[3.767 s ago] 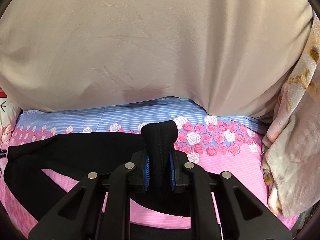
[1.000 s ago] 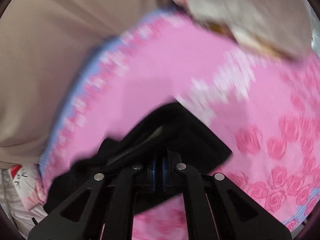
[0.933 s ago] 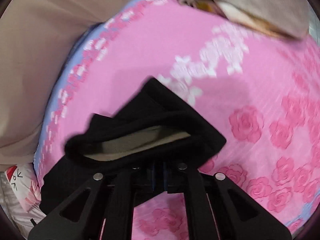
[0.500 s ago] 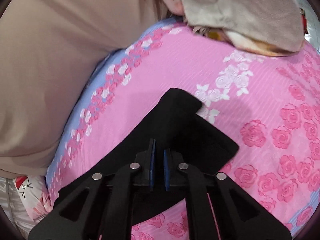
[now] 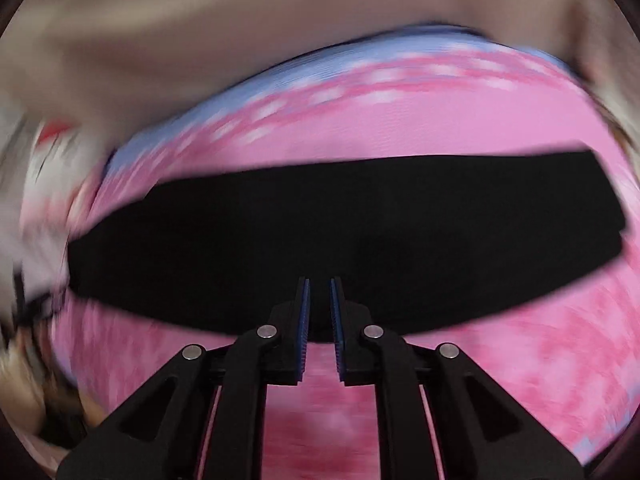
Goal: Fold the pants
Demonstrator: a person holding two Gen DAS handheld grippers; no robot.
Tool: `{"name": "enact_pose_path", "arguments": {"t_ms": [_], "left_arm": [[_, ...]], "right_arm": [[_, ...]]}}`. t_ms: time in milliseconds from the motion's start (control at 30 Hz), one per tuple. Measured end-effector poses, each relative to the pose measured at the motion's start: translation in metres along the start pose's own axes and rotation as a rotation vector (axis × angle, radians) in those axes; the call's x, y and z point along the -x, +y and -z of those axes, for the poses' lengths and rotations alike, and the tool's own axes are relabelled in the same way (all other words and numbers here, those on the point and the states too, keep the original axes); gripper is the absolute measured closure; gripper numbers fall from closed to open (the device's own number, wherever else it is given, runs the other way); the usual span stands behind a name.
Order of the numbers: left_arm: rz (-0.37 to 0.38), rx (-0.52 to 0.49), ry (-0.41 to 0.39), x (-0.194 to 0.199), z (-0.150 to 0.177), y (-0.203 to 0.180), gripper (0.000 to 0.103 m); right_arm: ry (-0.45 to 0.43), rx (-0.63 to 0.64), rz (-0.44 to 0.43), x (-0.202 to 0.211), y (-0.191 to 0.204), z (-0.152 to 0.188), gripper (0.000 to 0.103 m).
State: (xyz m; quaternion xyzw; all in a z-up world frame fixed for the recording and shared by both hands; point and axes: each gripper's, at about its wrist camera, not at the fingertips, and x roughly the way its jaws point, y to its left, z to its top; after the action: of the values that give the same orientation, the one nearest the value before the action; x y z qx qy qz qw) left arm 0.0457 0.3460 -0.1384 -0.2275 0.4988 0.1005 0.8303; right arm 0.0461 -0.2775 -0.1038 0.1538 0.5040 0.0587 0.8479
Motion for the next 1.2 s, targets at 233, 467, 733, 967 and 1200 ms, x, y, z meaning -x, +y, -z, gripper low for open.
{"name": "enact_pose_path", "arguments": {"t_ms": [233, 467, 733, 967, 1200], "left_arm": [[0.079, 0.124, -0.043, 0.002, -0.002, 0.027, 0.042], [0.175, 0.063, -0.029, 0.008, 0.001, 0.037, 0.042], [0.116, -0.039, -0.064, 0.025, 0.004, 0.054, 0.042], [-0.034, -0.035, -0.112, 0.056, 0.007, 0.106, 0.042], [-0.025, 0.045, -0.143, 0.068, 0.002, 0.134, 0.042]], "right_arm": [[0.1, 0.485, -0.155, -0.078, 0.185, 0.014, 0.091], [0.072, 0.806, -0.241, -0.119, 0.32, 0.023, 0.091], [-0.073, 1.102, -0.274, -0.162, 0.459, 0.052, 0.045], [-0.07, 1.268, -0.203, -0.214, 0.511, 0.078, 0.074], [-0.097, 0.947, -0.242, -0.204, 0.525, 0.016, 0.095]]}}
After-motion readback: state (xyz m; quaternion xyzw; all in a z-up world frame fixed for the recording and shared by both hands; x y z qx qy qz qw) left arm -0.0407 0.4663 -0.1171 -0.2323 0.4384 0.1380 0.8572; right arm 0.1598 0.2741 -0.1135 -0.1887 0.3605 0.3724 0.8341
